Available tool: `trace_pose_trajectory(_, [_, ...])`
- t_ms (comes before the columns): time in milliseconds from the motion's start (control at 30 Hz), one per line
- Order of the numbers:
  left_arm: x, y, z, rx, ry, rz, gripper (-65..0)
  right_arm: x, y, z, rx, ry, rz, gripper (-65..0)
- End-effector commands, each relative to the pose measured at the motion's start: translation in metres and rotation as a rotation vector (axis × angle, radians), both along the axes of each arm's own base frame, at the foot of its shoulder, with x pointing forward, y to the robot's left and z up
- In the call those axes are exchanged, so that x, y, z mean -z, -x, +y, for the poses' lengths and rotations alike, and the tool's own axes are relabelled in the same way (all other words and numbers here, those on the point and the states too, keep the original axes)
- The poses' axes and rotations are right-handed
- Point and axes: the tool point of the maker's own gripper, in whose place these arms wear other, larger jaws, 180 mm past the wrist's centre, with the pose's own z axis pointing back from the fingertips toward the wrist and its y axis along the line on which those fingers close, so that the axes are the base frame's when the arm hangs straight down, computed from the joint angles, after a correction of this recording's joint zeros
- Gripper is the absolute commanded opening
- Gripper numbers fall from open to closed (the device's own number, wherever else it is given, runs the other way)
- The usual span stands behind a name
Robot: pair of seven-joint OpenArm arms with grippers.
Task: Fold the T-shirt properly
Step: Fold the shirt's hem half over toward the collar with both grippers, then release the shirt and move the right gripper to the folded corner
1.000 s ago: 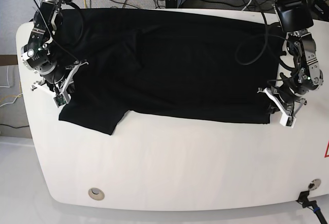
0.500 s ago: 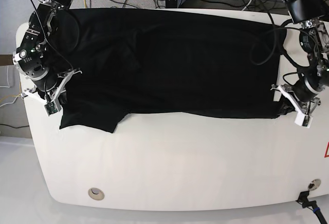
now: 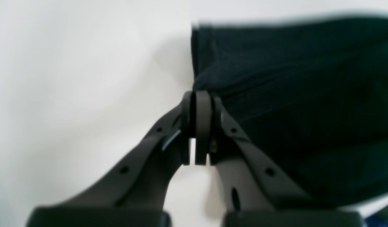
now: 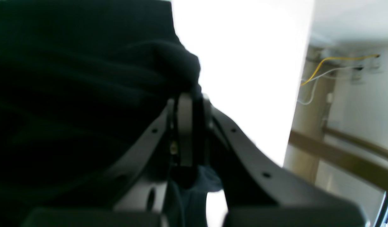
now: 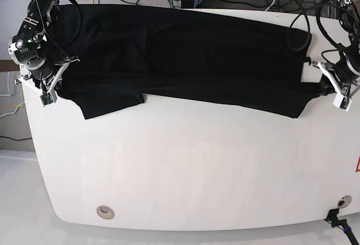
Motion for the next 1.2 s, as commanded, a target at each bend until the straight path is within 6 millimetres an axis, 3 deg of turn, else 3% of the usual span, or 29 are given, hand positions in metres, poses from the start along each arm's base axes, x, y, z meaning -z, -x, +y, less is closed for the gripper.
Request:
trace_pose_trajectory(0, [-0.021,-0.005,0.009,0.003,-0.042,-0.056,-65.0,-0.004,0.004,-0.006,-0.001,0.029,-0.002,-65.0])
trace_pose_trajectory(167, [-0.011,0.007,0.010,0.007,-0.050,-0.016,-65.0,0.009,0.019,-0.004,-0.005,0.024,0.047,-65.0])
trace_pose_trajectory(200, [-0.012,0.010,0.015,0.009,-0.074,0.003,-65.0,0.011,0.021,-0.004,-0.005,0.024,0.051,-60.6])
trace_pose_trajectory(267, [-0.007,0.015,0.023,0.031,-0.137,0.078,-41.5,0.015,0.027,-0.005,-0.005,0.028,0.071,-46.8])
trace_pose_trajectory(333, [-0.013,0.005,0.028,0.039,-0.204,0.083,-20.5,0.017,0.032,-0.005,-0.007,0.032,0.083,-33.9])
trace_pose_trajectory(367, [-0.015,0.001,0.033,0.030,-0.241,0.088,-13.9,0.017,0.033,-0.005,-0.008,0.033,0.087,-28.8])
trace_pose_trajectory(433, [-0.024,-0.007,0.044,0.010,-0.304,0.084,-6.8,0.014,0.032,-0.006,-0.008,0.039,0.077,-24.4])
trace_pose_trajectory(567, [-0.051,-0.031,0.042,0.006,-0.335,0.000,-6.4,-0.003,0.025,-0.011,-0.019,0.078,0.039,-24.1])
trace_pose_trajectory(633, [-0.058,-0.043,0.036,0.023,-0.331,-0.026,-6.4,-0.017,0.010,-0.015,-0.019,0.092,-0.009,-24.1])
trace_pose_trajectory(767, [-0.048,-0.052,0.005,0.049,-0.259,-0.050,-6.4,-0.026,-0.028,-0.022,0.020,0.035,-0.076,-24.1])
trace_pose_trajectory(967, [-0.030,-0.052,-0.028,0.085,-0.186,-0.037,-6.4,0.007,-0.085,-0.013,0.069,-0.210,-0.124,-24.1])
trace_pose_trajectory(1067, [-0.024,-0.049,-0.036,0.107,-0.181,-0.022,-6.5,0.027,-0.098,-0.010,0.092,-0.299,-0.111,-24.1])
trace_pose_trajectory(1167, [-0.021,-0.046,-0.036,0.108,-0.180,-0.014,-6.5,0.048,-0.097,-0.006,0.106,-0.361,-0.105,-24.1])
